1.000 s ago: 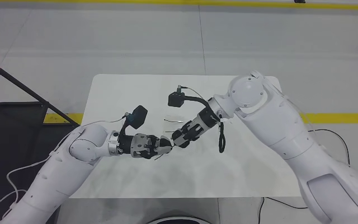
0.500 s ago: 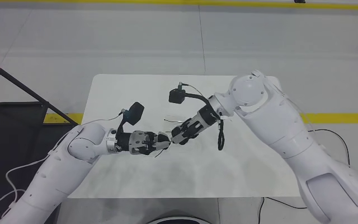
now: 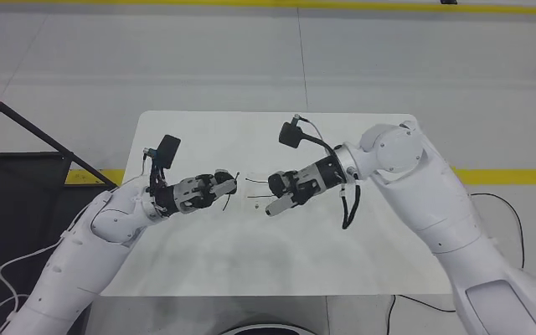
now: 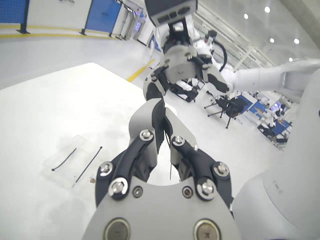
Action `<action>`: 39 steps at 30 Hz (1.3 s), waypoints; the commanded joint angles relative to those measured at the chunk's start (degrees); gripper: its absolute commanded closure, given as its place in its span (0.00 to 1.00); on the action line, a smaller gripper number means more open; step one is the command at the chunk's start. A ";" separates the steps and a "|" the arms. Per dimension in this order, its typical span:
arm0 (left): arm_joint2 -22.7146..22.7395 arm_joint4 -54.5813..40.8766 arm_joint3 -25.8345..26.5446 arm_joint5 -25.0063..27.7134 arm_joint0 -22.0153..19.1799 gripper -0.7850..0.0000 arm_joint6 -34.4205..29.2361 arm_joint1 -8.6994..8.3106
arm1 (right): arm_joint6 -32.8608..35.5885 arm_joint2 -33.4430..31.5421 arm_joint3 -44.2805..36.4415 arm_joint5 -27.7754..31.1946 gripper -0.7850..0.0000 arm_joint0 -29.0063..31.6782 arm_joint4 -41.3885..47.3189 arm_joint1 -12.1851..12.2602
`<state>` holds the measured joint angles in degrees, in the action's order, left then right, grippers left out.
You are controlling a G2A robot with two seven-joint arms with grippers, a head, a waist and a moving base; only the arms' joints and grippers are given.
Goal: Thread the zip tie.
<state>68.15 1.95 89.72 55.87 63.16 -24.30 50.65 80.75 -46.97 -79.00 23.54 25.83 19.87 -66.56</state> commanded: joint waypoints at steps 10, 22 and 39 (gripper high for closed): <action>0.03 0.12 0.07 0.00 0.11 1.00 0.25 0.01 | 0.02 -1.33 -1.24 -0.02 0.00 0.91 1.30 0.54; 0.19 4.16 0.39 -2.57 1.02 1.00 11.10 1.59 | -9.53 0.76 -3.73 3.39 0.00 4.50 -4.90 -0.08; -3.86 17.06 -4.47 -0.56 -0.96 1.00 29.00 6.17 | -26.69 6.60 2.55 11.17 0.55 4.26 -11.29 -3.96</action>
<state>64.38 18.80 85.47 55.30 62.26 4.34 56.68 54.15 -40.48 -76.76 34.49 30.21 8.51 -70.40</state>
